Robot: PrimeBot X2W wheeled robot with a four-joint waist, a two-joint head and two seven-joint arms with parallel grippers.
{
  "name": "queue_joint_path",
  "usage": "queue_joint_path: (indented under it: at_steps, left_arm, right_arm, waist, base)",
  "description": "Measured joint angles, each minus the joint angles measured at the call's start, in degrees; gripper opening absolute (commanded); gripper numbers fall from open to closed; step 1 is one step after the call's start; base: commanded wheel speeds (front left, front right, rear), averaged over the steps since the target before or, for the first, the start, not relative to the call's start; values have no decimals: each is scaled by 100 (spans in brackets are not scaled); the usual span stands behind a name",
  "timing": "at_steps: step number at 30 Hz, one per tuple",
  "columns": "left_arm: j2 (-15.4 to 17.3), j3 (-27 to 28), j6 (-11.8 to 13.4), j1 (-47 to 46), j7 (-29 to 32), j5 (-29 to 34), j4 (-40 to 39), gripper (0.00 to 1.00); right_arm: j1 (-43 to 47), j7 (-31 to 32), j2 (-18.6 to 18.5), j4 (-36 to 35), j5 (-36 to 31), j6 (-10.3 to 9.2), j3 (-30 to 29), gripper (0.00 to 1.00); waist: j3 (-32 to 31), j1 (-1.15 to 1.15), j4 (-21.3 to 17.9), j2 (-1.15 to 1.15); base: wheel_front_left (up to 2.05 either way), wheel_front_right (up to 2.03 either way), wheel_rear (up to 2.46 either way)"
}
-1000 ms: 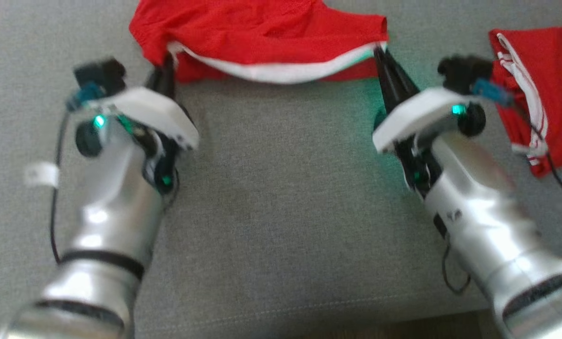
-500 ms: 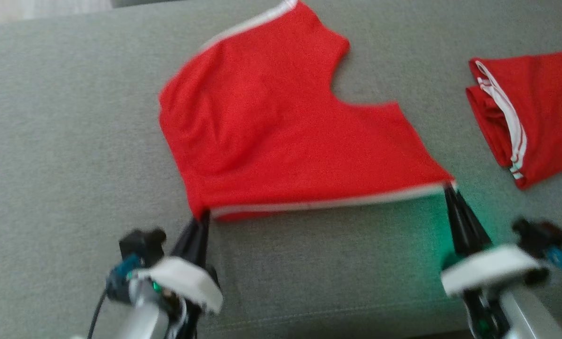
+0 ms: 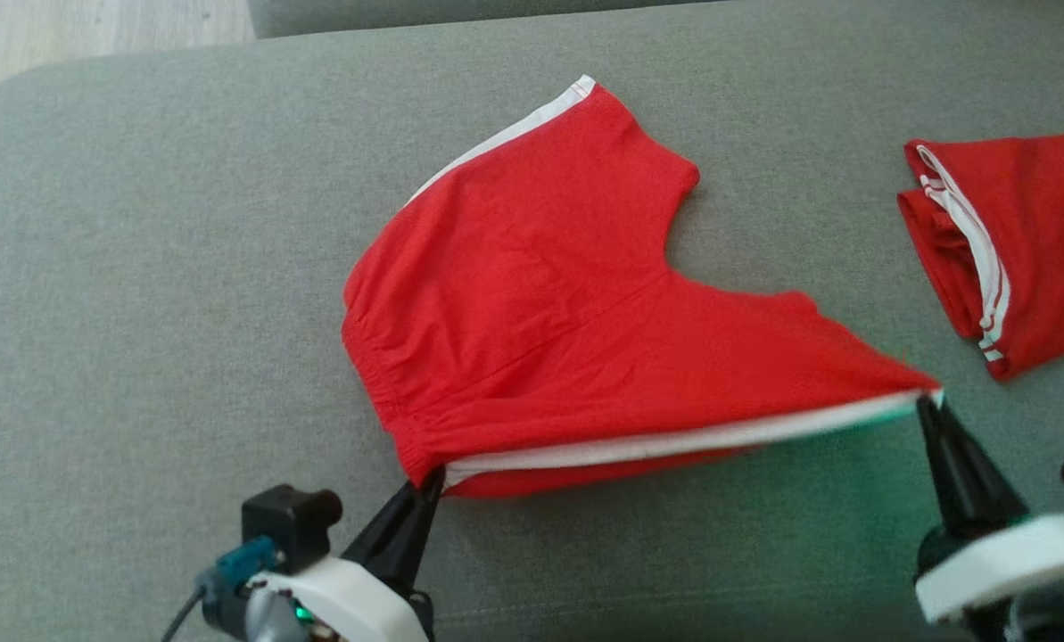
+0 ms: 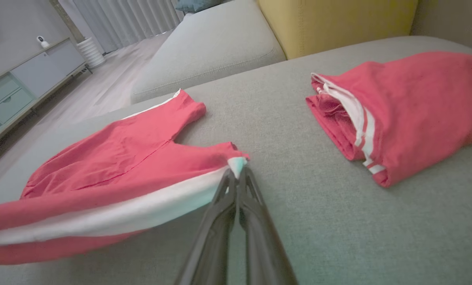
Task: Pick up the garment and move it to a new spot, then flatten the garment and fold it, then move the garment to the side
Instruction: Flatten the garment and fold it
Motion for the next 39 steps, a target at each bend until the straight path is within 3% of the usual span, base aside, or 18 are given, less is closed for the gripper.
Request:
queue_joint_path:
  at_steps: [4,8,12,18,32,33,34,35,36,38,39]
  left_arm:
    - [45,68,-64,-159,75,-164,-10,0]
    - [-14,230,-171,-856,66,-347,27,0]
    - [-162,420,-349,-1618,-57,-523,300,0]
    - [-433,420,-619,-2507,-316,-603,1127,0]
    - [-861,171,-971,-3748,-925,-790,2964,0]
    - [-872,129,-972,-3795,-985,-801,3059,0]
    - [-884,75,-973,-3837,-1044,-806,3131,11]
    - [-899,55,-990,-3874,-1094,-805,3209,42]
    - [-907,47,-980,-3891,-1152,-804,3266,100]
    - [-925,21,-877,-3890,-1337,-755,3365,100]
    - [-929,4,-659,-3862,-1543,-575,3395,100]
  right_arm:
    - [-693,249,-175,86,-22,0,3,0]
    - [-2045,390,-541,560,5,0,240,0]
    - [-3493,433,-906,1280,111,0,641,0]
    - [-5214,367,-1117,2695,296,0,1323,0]
    - [-6759,-573,-1160,5346,743,0,2604,0]
    - [-6811,-657,-1148,5464,795,0,2702,21]
    - [-6837,-776,-1144,5536,835,0,2789,80]
    - [-6852,-931,-1131,5594,861,0,2867,100]
    - [-6870,-1084,-1112,5656,887,0,2953,100]
    - [-6880,-1562,-1084,5731,884,0,3076,100]
    - [-6879,-2073,-1073,5739,824,0,3147,100]
  waist:
    - [125,0,14,0]
    - [414,0,118,0]
    - [767,0,320,0]
    - [1212,0,798,0]
    - [1820,0,1514,0]
    - [1834,0,1524,0]
    - [1842,0,1525,0]
    - [1846,0,1519,0]
    - [1842,0,1505,0]
    - [1799,1,1469,0]
    - [1732,0,1411,0]
  base:
    - [0,0,0]
    - [0,0,0]
    - [0,0,0]
    - [0,0,0]
    - [0,0,0]
    - [0,0,0]
    - [0,0,0]
    - [0,0,0]
    - [0,0,0]
    - [0,0,0]
    - [0,0,0]
